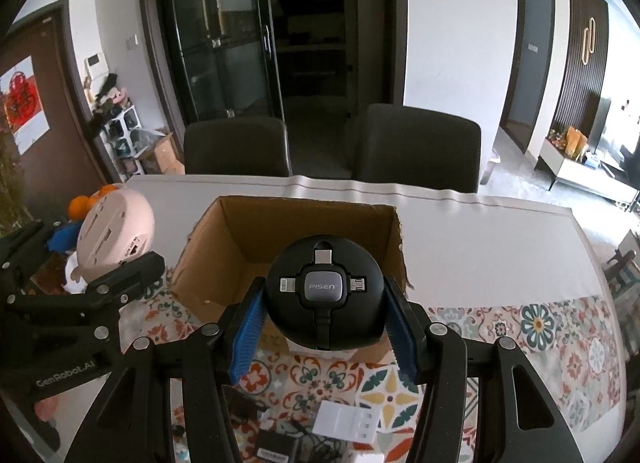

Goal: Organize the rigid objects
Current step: 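Carry the pink toy and black charger into the cardboard box with both tools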

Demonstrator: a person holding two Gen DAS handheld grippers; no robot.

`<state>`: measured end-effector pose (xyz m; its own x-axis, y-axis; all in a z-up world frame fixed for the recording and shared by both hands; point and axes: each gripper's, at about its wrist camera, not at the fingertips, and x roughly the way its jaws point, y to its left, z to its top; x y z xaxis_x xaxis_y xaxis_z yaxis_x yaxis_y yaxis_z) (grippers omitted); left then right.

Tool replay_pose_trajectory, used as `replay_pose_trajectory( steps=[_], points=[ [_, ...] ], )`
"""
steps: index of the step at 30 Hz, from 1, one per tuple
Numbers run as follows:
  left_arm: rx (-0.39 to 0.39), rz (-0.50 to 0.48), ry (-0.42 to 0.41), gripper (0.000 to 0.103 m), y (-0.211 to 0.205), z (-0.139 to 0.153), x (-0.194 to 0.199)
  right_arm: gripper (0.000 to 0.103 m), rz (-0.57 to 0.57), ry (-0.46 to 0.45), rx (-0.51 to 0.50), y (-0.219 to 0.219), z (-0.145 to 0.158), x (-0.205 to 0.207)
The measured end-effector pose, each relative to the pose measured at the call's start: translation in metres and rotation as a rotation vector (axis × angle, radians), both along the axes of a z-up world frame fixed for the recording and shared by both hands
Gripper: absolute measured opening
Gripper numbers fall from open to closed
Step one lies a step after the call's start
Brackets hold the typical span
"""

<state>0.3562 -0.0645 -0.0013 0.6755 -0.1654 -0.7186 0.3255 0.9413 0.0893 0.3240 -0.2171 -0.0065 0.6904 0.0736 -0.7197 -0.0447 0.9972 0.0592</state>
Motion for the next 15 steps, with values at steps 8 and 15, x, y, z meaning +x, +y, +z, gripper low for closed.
replay_pose_trajectory(
  steps=[8,15],
  points=[
    [0.015,-0.014,0.083,0.074,-0.005,-0.015,0.033,0.056,0.016,0.076,0.018,-0.004,-0.014,0.034],
    [0.057,-0.035,0.175,0.074,-0.015,-0.040,0.062,0.056,0.021,0.158,0.028,-0.009,-0.034,0.058]
  ],
)
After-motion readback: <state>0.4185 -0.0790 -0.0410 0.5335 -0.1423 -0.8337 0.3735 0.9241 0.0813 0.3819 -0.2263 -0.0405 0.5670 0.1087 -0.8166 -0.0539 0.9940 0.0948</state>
